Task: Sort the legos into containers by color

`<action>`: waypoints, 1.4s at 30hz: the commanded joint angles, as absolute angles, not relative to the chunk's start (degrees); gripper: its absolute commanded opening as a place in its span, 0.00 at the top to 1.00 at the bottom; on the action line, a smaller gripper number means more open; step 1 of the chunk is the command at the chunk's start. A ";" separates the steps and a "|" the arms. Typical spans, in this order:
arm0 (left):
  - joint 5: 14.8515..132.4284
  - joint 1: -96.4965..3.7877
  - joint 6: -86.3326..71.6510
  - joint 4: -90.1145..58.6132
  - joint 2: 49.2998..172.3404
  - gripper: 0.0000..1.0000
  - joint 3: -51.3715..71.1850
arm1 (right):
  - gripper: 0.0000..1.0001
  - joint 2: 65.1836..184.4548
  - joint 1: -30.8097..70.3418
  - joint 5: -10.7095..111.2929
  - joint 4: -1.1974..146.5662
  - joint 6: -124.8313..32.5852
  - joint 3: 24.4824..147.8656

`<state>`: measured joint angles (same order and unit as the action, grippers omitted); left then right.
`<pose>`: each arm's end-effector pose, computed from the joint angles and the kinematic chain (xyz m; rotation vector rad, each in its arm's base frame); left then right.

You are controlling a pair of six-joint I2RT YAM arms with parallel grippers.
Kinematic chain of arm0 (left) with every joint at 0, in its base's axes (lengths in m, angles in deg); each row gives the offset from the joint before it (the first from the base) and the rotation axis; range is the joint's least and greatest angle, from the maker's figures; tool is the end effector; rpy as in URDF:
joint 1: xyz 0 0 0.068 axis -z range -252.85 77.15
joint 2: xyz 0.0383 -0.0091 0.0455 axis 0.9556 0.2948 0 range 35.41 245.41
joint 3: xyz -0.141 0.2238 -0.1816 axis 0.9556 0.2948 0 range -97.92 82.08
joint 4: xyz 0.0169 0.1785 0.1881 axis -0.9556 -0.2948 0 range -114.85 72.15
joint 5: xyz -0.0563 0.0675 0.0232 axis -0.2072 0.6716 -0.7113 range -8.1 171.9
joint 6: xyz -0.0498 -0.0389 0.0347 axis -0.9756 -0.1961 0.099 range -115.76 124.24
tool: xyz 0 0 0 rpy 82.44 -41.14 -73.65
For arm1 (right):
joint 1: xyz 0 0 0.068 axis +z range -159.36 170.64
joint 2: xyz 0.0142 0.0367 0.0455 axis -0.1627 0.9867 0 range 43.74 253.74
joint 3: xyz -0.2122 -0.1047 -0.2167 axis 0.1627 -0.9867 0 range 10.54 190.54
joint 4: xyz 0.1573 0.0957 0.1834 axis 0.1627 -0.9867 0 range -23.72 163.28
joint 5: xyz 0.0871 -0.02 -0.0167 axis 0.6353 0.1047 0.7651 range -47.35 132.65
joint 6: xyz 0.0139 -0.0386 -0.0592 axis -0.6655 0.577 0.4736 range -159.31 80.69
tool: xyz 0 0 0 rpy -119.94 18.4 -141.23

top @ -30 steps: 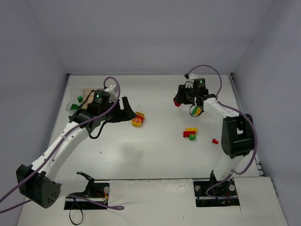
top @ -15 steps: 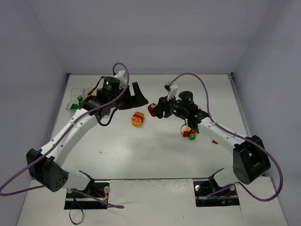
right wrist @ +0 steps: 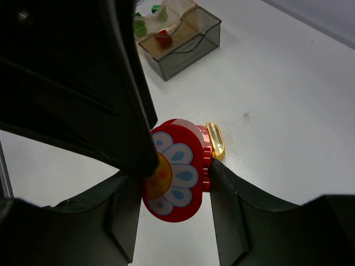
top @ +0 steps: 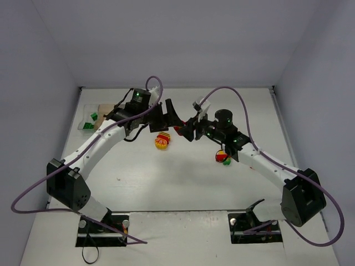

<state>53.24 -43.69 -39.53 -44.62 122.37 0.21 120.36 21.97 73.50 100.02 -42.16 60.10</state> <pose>0.2990 -0.1996 0.3980 0.0317 2.3286 -1.2354 0.2545 0.1907 0.3603 -0.8131 1.4323 0.8831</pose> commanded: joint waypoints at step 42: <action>88.48 -79.53 -22.66 -49.14 141.66 0.75 -13.81 | 0.12 112.82 5.50 42.83 75.23 -59.34 62.49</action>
